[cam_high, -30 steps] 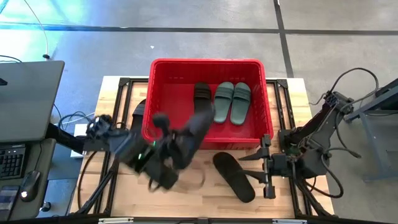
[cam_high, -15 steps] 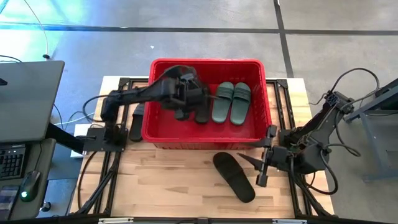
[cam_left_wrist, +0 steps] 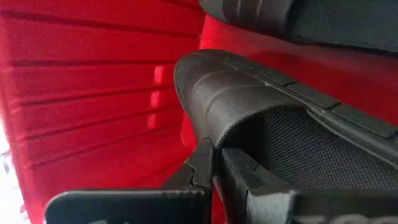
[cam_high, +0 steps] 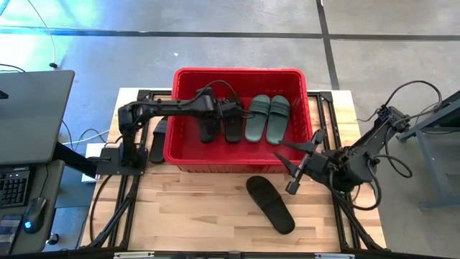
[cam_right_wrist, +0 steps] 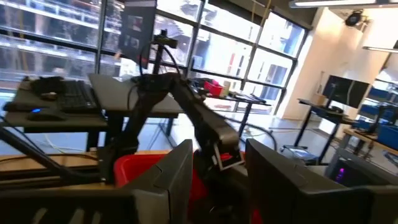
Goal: Pick and place slides into bin
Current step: Put the black slide into the red container
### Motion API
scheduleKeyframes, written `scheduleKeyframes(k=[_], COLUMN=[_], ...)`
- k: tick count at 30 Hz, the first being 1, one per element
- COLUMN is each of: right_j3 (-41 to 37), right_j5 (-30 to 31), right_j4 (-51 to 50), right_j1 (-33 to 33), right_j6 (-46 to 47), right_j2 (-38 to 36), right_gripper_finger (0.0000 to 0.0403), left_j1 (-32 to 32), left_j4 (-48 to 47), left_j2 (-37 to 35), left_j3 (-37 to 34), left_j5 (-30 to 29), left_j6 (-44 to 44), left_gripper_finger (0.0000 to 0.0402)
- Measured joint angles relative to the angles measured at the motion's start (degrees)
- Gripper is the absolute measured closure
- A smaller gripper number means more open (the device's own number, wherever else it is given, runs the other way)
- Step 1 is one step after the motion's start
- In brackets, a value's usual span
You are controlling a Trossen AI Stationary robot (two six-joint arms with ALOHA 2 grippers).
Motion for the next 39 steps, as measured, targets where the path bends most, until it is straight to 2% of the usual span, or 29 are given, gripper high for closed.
scheduleKeyframes(k=[7,16,25,30,34,39], right_j3=[0.0,0.0,0.0,0.0,0.0,0.0], right_j5=[-0.29,-0.34,-3.83,-6.28,-9.58,-10.73], right_j4=[-0.06,-0.09,-0.28,-0.7,-0.81,-3.18], right_j1=[-2.52,-2.9,-2.75,-2.75,-2.74,-2.73], right_j6=[1.67,3.21,7.7,9.84,10.28,13.43], right_j2=[0.0,0.0,0.0,0.0,0.0,0.02], right_gripper_finger=[0.0265,0.0265,0.0265,0.0265,0.0265,0.0265], left_j1=[2.59,7.08,8.21,7.54,6.02,3.37], left_j4=[9.43,13.08,13.91,11.1,7.25,-2.26], left_j2=[-0.02,-0.2,-0.11,-0.11,-0.11,-0.11], left_j3=[-7.42,-8.23,-8.16,-5.54,-1.21,8.42], left_j5=[-0.65,7.35,13.27,19.12,19.18,18.69], left_j6=[1.08,4.28,6.67,7.77,8.68,10.07], left_gripper_finger=[0.0378,0.0353,0.0298,0.0273,0.0262,0.0261])
